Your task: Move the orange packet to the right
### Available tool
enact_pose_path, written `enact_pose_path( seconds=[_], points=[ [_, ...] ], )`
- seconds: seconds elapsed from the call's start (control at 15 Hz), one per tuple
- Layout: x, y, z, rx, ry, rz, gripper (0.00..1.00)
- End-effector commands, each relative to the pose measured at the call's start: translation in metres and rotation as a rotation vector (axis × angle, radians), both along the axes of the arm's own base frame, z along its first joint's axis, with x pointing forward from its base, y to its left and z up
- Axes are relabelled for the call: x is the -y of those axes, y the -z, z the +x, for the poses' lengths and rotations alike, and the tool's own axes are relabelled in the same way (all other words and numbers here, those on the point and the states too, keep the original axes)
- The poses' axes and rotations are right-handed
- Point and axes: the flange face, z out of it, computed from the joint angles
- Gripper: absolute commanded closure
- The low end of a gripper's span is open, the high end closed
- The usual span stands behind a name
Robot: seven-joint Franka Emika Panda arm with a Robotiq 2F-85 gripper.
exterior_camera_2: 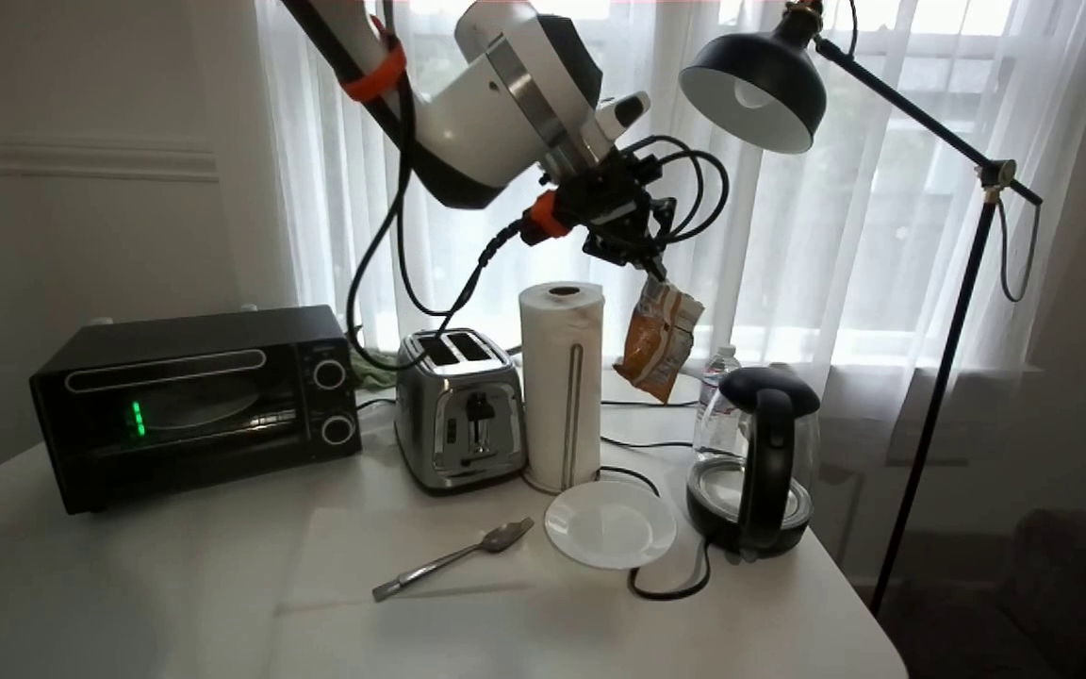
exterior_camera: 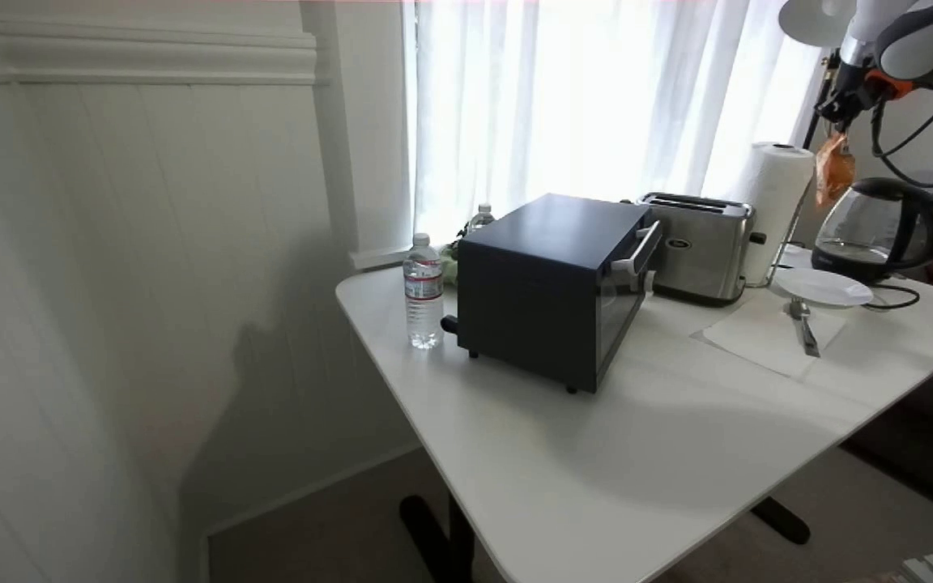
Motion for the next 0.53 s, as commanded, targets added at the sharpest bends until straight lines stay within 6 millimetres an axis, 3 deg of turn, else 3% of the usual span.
enact_pose_path(
  seconds=[0.0,0.33,0.4,0.47],
  points=[
    [0.009,0.033,0.035,0.055,0.012,-0.023,1.0],
    [0.013,0.077,0.064,0.09,0.052,-0.017,1.0],
    [0.013,0.082,0.069,0.096,0.062,-0.007,0.96],
    [0.013,0.084,0.073,0.104,0.069,-0.001,0.73]
  ],
)
